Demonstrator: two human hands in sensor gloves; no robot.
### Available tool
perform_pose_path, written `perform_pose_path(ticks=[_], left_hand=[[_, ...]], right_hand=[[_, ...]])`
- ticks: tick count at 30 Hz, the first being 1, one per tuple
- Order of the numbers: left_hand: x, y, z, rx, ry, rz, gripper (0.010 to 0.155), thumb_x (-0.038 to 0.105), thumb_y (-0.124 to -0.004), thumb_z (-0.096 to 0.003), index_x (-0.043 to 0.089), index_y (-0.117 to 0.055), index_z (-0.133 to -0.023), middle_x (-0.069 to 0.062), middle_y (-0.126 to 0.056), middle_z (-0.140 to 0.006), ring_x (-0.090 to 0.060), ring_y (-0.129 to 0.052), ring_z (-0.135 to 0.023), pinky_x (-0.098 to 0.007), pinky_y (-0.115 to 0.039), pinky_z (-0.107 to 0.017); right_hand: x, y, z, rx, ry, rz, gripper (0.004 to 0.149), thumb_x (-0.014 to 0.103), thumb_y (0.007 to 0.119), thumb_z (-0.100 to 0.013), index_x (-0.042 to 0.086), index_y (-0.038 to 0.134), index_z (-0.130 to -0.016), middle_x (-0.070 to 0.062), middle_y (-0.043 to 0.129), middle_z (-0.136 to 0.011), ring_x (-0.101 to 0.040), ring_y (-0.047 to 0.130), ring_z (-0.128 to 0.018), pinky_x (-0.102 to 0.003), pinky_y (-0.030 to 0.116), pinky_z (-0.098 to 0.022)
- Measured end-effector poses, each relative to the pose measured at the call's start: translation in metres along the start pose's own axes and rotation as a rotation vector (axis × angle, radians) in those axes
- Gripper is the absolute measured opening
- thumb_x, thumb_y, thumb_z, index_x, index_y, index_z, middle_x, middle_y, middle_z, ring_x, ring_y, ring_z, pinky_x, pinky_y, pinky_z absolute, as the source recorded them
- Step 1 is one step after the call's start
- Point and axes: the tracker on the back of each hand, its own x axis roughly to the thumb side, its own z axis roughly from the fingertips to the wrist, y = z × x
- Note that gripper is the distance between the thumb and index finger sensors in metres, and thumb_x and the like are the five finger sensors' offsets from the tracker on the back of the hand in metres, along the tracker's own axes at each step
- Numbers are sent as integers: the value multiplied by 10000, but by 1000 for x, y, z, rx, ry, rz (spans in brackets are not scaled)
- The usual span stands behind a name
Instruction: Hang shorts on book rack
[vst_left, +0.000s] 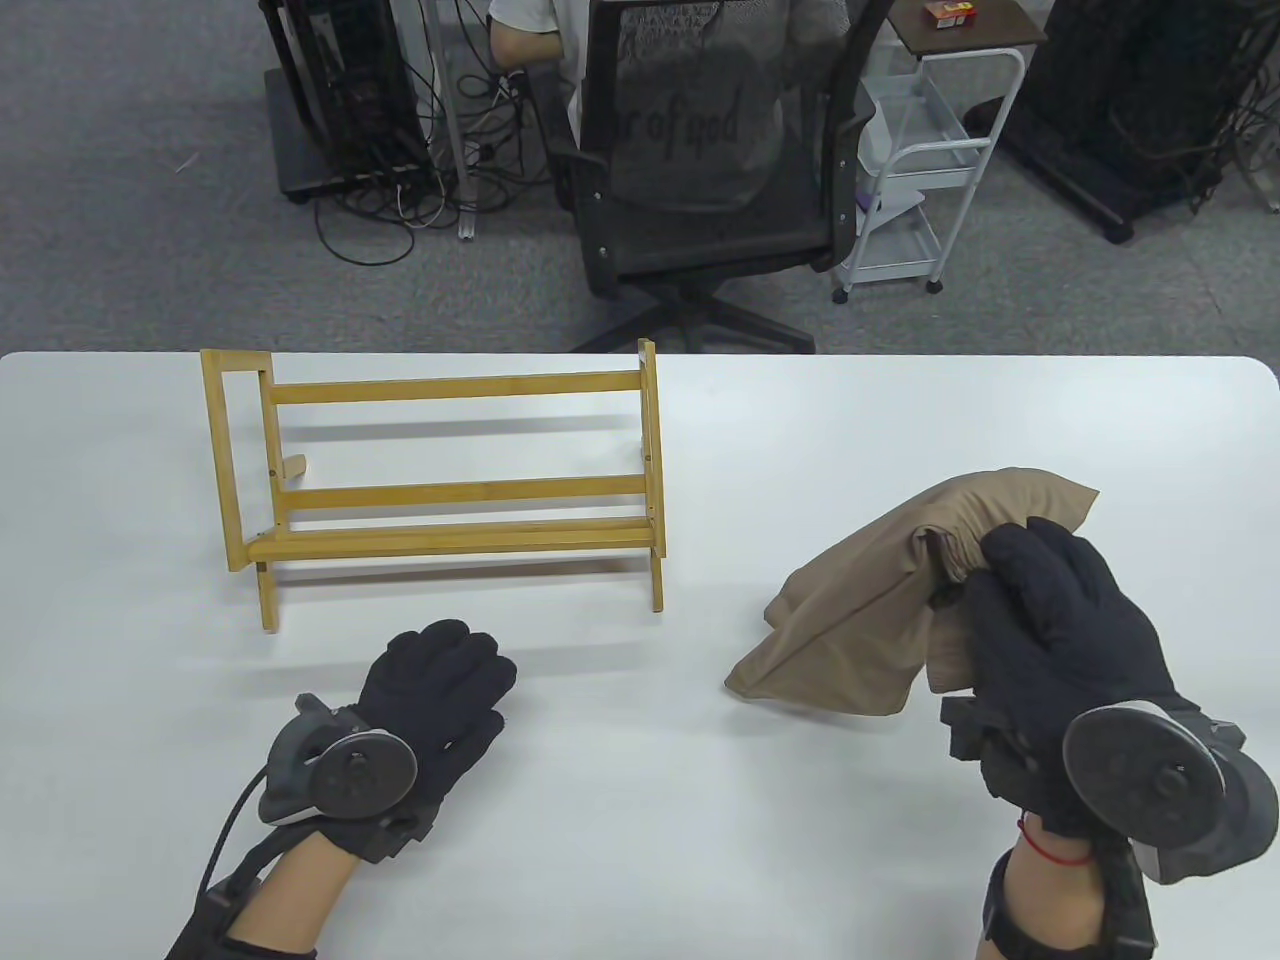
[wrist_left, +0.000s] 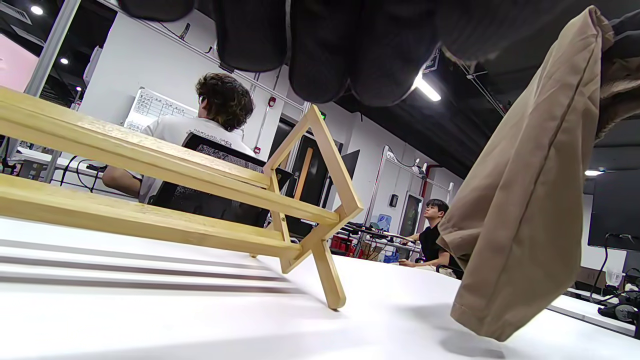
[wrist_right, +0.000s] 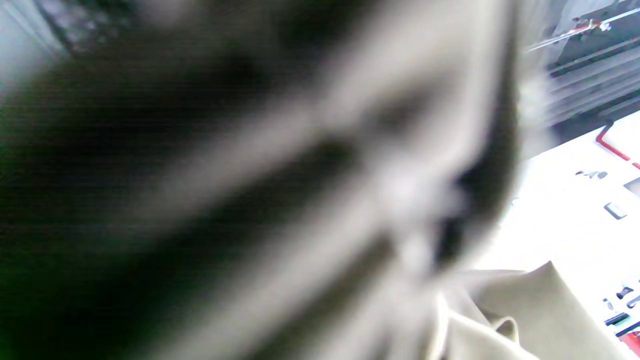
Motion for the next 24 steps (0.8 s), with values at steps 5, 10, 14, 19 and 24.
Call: perform_pose_path(ticks=[5,10,14,19,24], left_hand=[[-1,1,1,6,2,3,532,486,-688,-480,258,-779,-952,-31,-755,-1047,-396,-678,-1012,-661,-538,-665],[-1,2,1,11,3,4,532,486,-688,-480,259,-779,-952,-30,-756,-1047,-395,-678,-1012,-661,-538,-666],[-1,4,1,19,0,3,532,486,-687,-480,259,-779,-952,-31,-756,-1047,-396,-678,-1012,-662,-537,-666],[-2,6,1,37,3,1,530,487,-687,-480,261,-779,-951,-29,-755,-1047,-396,-677,-1012,-661,-538,-666],[-1,6,1,32,3,5,532,487,-687,-481,260,-778,-953,-29,-755,-1048,-395,-675,-1014,-661,-536,-668]], right_hand=[[7,-2,2,10,-22,-28,376,394,982,-376,369,876,-736,-46,948,-808,-120,1043,-468,-234,920,-369],[16,-2,5,28,-45,-46,375,393,982,-378,368,876,-737,-47,949,-808,-120,1043,-469,-233,920,-372],[22,1,6,46,-62,-55,376,392,982,-377,367,877,-737,-48,949,-808,-120,1044,-471,-233,922,-374],[30,4,7,67,-86,-56,377,393,982,-376,366,877,-737,-49,949,-809,-119,1044,-472,-233,922,-375],[35,6,8,94,-98,-85,377,392,982,-377,365,877,-738,-48,948,-811,-120,1044,-475,-235,923,-376]])
